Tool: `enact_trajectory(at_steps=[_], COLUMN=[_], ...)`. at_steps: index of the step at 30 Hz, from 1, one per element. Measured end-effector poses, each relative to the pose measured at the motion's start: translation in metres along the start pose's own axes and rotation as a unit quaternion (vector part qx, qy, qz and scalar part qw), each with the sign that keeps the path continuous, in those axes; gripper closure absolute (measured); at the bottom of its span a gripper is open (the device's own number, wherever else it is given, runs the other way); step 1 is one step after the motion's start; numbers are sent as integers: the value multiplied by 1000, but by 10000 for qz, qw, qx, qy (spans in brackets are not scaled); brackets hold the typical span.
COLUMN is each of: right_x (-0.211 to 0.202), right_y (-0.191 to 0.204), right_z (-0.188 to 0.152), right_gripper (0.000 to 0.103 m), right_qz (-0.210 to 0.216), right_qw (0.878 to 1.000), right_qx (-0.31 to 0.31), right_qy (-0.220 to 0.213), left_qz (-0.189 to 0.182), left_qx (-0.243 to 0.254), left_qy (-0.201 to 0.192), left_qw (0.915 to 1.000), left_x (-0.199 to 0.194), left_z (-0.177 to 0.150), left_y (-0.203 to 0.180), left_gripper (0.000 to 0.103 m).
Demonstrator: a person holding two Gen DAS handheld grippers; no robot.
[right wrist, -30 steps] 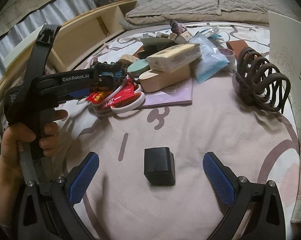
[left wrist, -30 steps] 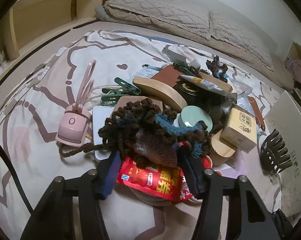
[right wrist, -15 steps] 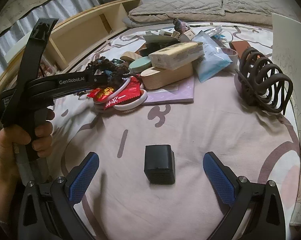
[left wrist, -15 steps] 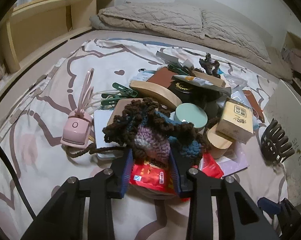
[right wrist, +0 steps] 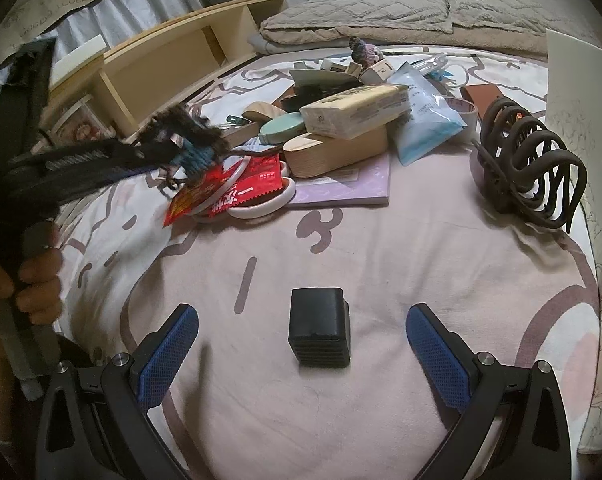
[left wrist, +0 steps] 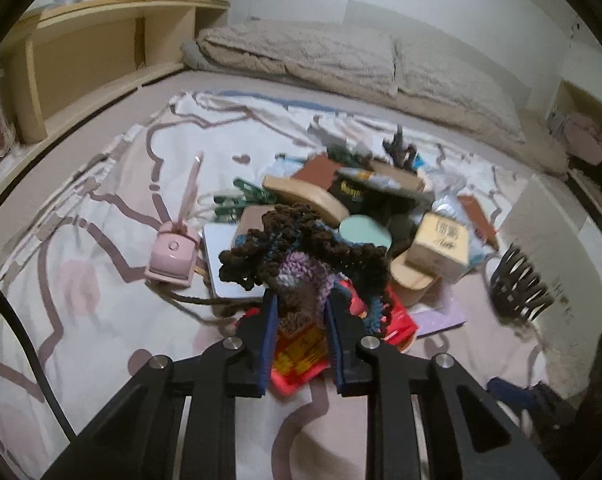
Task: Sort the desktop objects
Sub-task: 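Lift the crochet pouch up off the pile with the left tool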
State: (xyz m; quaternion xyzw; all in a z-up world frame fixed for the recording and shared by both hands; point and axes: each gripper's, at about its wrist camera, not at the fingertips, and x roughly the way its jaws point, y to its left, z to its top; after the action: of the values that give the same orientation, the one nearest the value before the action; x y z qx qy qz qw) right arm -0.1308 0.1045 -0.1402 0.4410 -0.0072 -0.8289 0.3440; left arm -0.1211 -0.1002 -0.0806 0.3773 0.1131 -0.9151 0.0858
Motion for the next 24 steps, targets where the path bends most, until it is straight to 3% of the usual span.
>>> enact_trajectory(at_steps=[12, 24], right_x=[0, 0], right_y=[1, 2], right_z=[-2, -3], right_gripper=[0, 0], right_qz=[-48, -25], right_qw=[10000, 9999], right_qx=[-73, -126], right_qy=[9, 34], left_qz=[-212, -629], left_qx=[-226, -236], left_qy=[-794, -1047], left_qw=[9964, 9922], left_x=[-66, -118], left_z=[17, 5], left_y=[0, -2], left_gripper=[82, 82])
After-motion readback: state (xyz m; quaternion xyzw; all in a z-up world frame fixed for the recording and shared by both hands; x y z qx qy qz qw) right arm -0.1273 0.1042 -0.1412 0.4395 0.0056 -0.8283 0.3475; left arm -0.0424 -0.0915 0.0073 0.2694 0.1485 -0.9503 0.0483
